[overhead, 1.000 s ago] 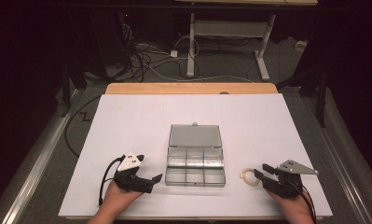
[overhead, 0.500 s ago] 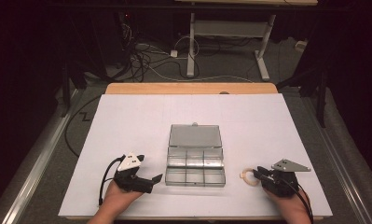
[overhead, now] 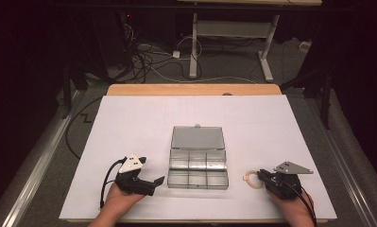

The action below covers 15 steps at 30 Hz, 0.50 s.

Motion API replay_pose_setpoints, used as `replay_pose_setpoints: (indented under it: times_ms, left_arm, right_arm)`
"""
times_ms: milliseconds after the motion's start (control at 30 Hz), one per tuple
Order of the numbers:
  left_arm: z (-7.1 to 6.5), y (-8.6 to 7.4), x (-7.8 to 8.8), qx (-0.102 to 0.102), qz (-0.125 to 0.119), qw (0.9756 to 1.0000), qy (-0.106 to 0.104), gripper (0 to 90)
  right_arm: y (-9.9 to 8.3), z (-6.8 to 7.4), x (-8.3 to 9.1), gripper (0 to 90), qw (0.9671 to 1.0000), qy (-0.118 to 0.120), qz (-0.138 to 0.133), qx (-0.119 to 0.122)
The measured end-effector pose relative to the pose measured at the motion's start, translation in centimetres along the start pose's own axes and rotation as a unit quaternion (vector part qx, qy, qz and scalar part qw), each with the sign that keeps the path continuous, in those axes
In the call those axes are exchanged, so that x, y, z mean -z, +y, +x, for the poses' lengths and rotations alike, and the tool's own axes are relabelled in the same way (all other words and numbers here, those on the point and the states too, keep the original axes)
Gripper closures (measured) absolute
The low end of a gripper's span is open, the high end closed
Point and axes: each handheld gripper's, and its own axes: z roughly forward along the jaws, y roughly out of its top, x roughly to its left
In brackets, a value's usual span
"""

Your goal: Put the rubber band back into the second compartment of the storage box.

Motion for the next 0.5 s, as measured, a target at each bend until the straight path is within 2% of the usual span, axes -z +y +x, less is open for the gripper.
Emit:
replay_pose_setpoints:
  times_ms: [333,500]
  left_arm:
    - [0.03,0.00,-0.01,0.002,0.000,1.0000,-0.001,0.0]
    - [0.03,0.00,0.01,0.002,-0.001,1.0000,-0.001,0.0]
  right_arm:
    - [0.00,0.18,0.00,86.1,1.0000,0.002,0.001,0.010]
    - [0.00,0.07,0.05,87.0,1.0000,0.006,-0.001,0.005]
